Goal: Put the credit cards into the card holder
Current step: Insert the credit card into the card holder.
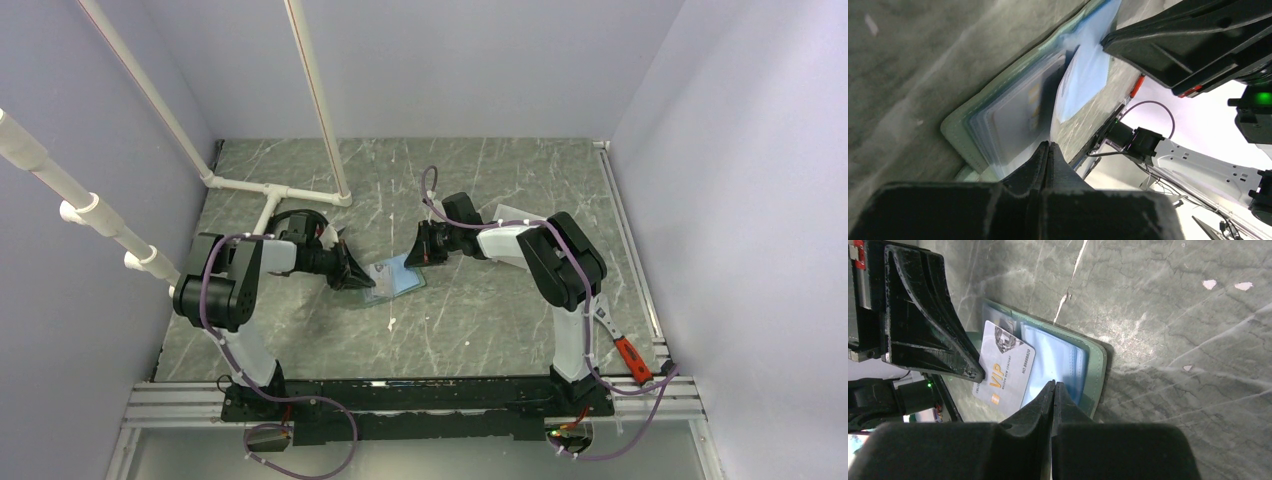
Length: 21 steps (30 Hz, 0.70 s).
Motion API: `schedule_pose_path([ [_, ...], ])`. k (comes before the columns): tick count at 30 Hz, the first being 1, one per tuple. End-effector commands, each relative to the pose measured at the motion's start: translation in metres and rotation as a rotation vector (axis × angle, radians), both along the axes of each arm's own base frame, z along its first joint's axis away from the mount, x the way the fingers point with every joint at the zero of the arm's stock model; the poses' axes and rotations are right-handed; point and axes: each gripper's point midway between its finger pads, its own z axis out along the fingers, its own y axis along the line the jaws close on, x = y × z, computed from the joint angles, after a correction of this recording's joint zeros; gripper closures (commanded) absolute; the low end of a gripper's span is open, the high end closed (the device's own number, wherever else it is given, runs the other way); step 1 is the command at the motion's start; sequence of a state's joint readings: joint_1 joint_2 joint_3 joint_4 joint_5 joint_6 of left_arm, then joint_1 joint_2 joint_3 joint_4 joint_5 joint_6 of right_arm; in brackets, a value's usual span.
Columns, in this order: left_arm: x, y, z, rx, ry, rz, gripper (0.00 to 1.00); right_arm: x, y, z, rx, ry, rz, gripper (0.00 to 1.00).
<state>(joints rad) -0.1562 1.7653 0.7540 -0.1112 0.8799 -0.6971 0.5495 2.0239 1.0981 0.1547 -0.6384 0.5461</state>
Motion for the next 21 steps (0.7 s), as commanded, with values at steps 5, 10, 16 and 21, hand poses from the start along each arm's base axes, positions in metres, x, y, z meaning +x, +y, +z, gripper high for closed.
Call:
schedule_pose_path([
  [5, 0.020, -0.004, 0.003, -0.025, -0.062, 0.040, 1.00, -0.008, -0.007, -0.022, -0.045, 0.039, 0.000, 0.98],
  [10, 0.021, -0.006, 0.004, -0.033, -0.059, 0.042, 1.00, -0.008, -0.007, -0.023, -0.045, 0.043, 0.000, 0.99],
  [16, -0.007, 0.002, 0.018, 0.014, 0.009, 0.005, 1.00, -0.008, -0.008, -0.023, -0.048, 0.039, 0.001, 0.99],
  [21, -0.020, 0.006, 0.024, 0.032, 0.030, -0.010, 1.00, -0.009, -0.005, -0.023, -0.034, 0.050, 0.005, 0.99],
])
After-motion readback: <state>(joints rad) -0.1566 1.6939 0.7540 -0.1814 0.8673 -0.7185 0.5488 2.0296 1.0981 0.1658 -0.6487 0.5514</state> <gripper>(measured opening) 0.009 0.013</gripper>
